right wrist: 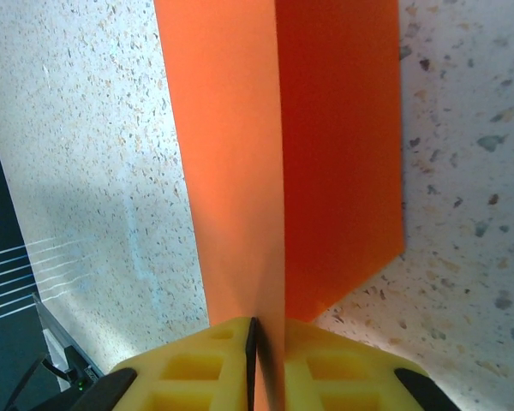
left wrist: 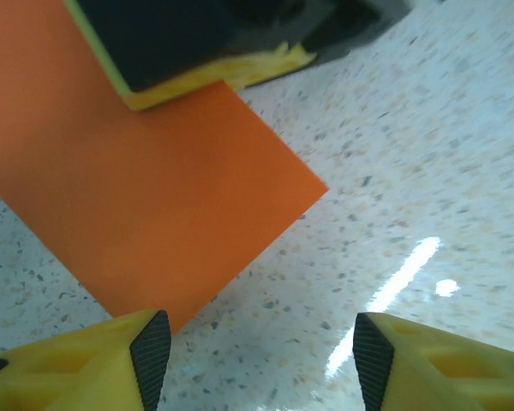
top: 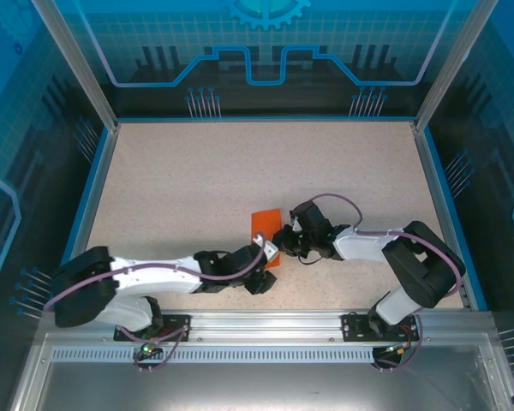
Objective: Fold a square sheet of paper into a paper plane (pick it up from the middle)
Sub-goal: Third fold the triangle at the center of the table.
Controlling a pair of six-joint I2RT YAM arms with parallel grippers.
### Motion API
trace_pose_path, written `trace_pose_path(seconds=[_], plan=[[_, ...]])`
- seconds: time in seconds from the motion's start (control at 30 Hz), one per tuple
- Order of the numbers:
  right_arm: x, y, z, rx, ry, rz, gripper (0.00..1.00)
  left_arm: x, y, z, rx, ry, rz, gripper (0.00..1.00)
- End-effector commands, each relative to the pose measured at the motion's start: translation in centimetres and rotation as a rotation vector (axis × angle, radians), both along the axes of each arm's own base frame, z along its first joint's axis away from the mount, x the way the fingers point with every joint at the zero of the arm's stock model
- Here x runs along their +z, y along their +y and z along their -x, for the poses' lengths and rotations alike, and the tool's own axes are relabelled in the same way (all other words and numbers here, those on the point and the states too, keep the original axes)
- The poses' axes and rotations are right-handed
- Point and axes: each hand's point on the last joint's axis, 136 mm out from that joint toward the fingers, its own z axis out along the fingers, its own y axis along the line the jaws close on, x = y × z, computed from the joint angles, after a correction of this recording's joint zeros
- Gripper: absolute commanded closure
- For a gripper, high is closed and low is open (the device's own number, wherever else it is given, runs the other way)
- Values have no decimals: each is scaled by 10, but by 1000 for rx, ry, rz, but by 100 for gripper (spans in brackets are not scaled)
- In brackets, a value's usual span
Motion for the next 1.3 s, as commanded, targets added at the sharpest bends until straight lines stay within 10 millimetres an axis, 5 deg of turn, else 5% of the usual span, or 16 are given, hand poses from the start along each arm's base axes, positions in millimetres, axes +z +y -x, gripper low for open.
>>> trace_pose_path(seconds=[0.0, 0.37, 0.93, 1.27], plan=[[6, 3, -9, -12, 3, -28, 84, -1, -1, -18, 6, -119, -124, 39], [9, 2, -11, -11, 5, -42, 83, -6, -14, -26, 6, -163, -150, 39], [0, -8, -11, -28, 22, -24, 82, 11, -3, -25, 65, -184, -54, 81], [0, -10, -11, -28, 20, -18, 81, 15, -2, -23, 69, -177, -32, 86]])
